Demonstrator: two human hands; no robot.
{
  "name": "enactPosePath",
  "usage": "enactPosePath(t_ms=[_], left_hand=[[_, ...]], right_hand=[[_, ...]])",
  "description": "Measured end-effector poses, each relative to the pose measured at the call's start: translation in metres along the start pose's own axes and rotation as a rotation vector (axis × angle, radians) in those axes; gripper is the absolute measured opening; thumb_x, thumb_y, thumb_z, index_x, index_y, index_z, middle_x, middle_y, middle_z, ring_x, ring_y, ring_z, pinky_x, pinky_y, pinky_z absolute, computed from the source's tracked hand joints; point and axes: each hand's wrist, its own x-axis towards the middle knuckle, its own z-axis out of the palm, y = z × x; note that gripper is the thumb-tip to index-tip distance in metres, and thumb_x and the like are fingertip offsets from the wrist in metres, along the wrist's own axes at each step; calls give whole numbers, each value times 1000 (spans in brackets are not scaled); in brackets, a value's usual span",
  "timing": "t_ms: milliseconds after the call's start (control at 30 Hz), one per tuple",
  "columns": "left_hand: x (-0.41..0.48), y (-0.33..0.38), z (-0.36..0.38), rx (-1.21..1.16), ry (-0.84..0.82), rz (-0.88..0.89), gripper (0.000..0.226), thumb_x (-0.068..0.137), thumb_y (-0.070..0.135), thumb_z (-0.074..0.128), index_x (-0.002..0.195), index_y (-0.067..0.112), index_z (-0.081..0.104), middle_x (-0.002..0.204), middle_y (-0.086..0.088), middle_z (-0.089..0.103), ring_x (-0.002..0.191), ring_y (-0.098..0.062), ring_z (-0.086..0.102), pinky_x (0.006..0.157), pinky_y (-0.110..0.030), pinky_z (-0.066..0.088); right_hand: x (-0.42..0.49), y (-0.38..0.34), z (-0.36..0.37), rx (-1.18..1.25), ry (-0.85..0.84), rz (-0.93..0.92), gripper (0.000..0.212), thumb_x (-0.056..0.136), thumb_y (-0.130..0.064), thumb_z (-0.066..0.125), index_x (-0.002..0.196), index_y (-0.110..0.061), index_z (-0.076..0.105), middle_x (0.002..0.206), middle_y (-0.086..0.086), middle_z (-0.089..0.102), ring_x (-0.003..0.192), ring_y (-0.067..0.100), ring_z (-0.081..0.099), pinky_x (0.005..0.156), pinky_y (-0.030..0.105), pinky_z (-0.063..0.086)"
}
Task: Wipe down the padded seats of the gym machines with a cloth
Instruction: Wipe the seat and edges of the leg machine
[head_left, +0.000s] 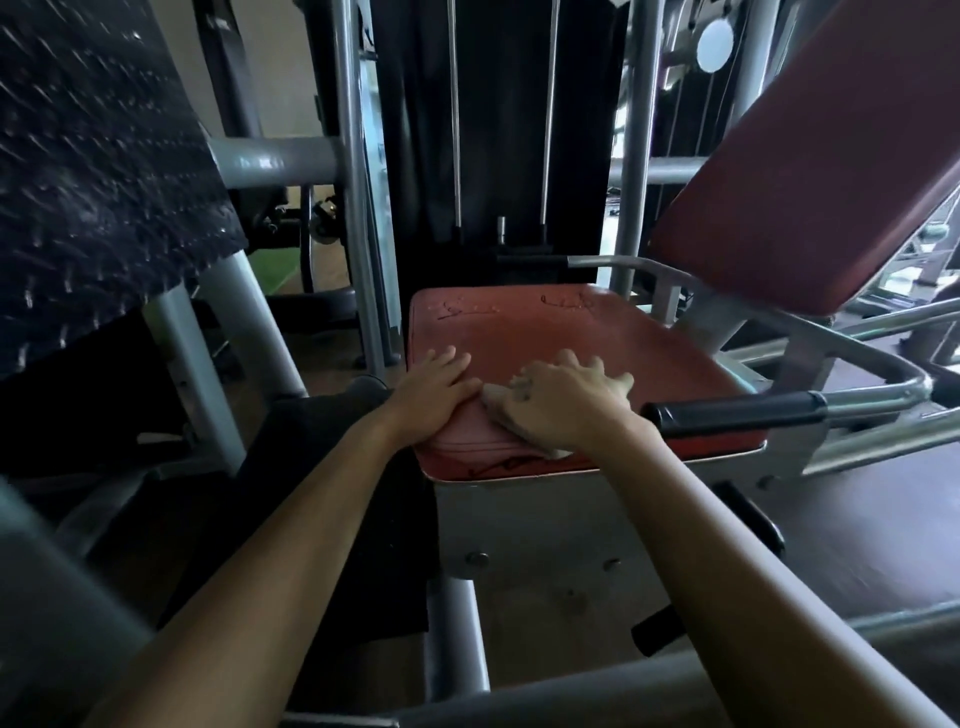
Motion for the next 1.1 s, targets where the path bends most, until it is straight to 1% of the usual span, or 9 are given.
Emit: enactPosePath(t_ms=[100, 233, 367, 467, 567, 800, 867, 1000, 1100], left_hand=[[-2, -3, 1, -88, 54, 19, 54, 107, 31, 45, 156, 13, 31, 168, -7, 14, 156, -23, 2, 123, -34, 3], [-2, -6, 2, -112, 44, 17, 54, 107, 34, 44, 157, 16, 32, 168, -5, 14, 156, -21, 2, 124, -38, 3], [1, -8, 5, -133, 52, 19, 54, 106, 37, 44, 156, 19, 34, 168, -1, 16, 156, -17, 2, 123, -39, 3], [4, -8, 7, -179, 66, 7, 52, 106, 36, 46, 155, 21, 37, 168, 2, 18, 156, -15, 3, 123, -38, 2], [4, -9, 7, -185, 81, 12, 52, 106, 37, 46, 155, 22, 37, 168, 2, 19, 156, -15, 3, 123, -37, 1], [7, -14, 12, -261, 114, 35, 49, 105, 34, 48, 152, 22, 42, 166, 3, 23, 156, -15, 5, 123, -36, 0], [9, -16, 13, -292, 129, 44, 47, 105, 32, 49, 151, 22, 46, 165, 4, 26, 155, -14, 6, 123, -37, 1], [12, -21, 15, -369, 160, 52, 41, 104, 26, 52, 145, 22, 52, 162, 4, 32, 154, -13, 12, 126, -39, 5], [11, -21, 15, -390, 174, 47, 40, 104, 24, 51, 144, 21, 54, 161, 4, 34, 154, -13, 13, 126, -36, 6]], right_hand=[[-8, 5, 1, -6, 61, -77, 61, 94, -65, 40, 140, -27, 53, 144, 8, 46, 130, 36, 42, 101, 57, 31], [-21, 7, 10, 57, 177, -111, 50, 92, -66, 49, 128, -33, 60, 128, 0, 55, 122, 31, 49, 98, 50, 34], [-49, 9, 31, 68, 380, -255, 47, 88, -64, 50, 118, -31, 64, 115, -6, 59, 110, 26, 56, 92, 48, 43], [-85, 15, 65, 198, 558, -342, 44, 87, -62, 54, 117, -33, 66, 107, -9, 61, 100, 22, 59, 82, 45, 49], [-105, 25, 98, 326, 691, -244, 34, 84, -55, 65, 111, -34, 68, 104, -14, 62, 97, 17, 59, 78, 41, 47], [-84, 19, 123, 483, 941, -25, 32, 83, -46, 73, 108, -27, 71, 109, -7, 63, 97, 17, 55, 82, 33, 34], [-71, 4, 129, 509, 985, 28, 30, 82, -45, 76, 105, -26, 73, 107, -5, 63, 96, 19, 54, 79, 38, 39], [-61, -35, 145, 486, 1064, -38, 21, 84, -43, 77, 96, -25, 76, 101, -5, 64, 90, 22, 55, 73, 43, 44], [-59, -28, 149, 452, 1069, -87, 20, 85, -43, 77, 96, -26, 78, 100, -6, 65, 89, 22, 56, 73, 44, 43]])
